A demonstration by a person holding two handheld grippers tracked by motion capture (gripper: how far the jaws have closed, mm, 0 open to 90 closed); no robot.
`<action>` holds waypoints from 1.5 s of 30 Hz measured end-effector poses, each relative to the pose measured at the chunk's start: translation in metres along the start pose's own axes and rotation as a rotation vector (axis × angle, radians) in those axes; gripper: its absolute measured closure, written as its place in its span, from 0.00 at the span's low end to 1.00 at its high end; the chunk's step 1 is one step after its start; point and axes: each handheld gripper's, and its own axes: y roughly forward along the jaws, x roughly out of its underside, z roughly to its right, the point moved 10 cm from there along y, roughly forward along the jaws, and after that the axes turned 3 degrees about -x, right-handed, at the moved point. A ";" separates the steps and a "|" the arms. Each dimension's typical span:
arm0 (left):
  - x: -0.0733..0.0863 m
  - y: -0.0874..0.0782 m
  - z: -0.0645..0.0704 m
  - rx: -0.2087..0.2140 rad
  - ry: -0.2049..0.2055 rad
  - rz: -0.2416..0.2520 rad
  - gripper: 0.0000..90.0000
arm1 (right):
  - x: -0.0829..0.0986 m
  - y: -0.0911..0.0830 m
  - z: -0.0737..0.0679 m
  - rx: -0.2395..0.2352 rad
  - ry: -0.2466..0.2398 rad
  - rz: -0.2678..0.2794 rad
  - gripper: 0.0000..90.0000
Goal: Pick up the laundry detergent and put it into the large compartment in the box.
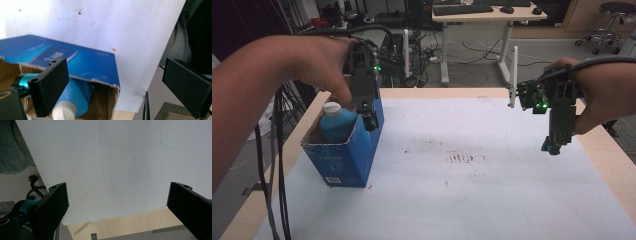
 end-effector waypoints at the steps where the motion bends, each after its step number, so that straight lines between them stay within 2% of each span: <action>1: -0.003 0.002 0.000 0.000 0.012 0.004 0.08 | -0.001 0.001 0.000 0.000 0.003 -0.001 0.03; 5: -0.014 0.012 -0.001 0.008 0.045 0.017 0.08 | -0.004 0.002 -0.001 -0.003 -0.002 0.001 0.03; 9: -0.016 0.024 0.001 0.022 0.079 -0.002 0.08 | -0.006 0.002 -0.002 -0.009 -0.007 0.008 0.03; 13: -0.017 0.030 0.002 0.036 0.070 0.001 0.08 | -0.006 0.001 0.000 -0.006 -0.004 0.012 0.03; 18: -0.018 0.031 0.000 0.029 0.068 -0.003 0.08 | -0.005 0.000 -0.001 -0.007 -0.003 0.004 0.03; 23: -0.024 0.033 -0.001 0.028 0.067 0.016 0.08 | -0.006 -0.001 -0.004 -0.009 -0.007 0.006 0.03; 29: -0.030 0.036 0.000 0.027 0.081 0.009 0.08 | -0.007 0.000 -0.003 -0.010 -0.010 0.015 0.03; 33: -0.034 0.036 0.000 0.022 0.085 0.023 0.08 | -0.005 -0.002 -0.002 -0.010 -0.014 0.017 0.03; 39: -0.033 0.037 -0.002 0.028 0.077 0.027 0.08 | -0.003 -0.003 -0.001 -0.010 -0.003 0.014 0.03; 45: -0.032 0.037 -0.003 0.028 0.076 0.029 0.08 | -0.008 -0.001 -0.001 -0.013 -0.017 0.011 0.03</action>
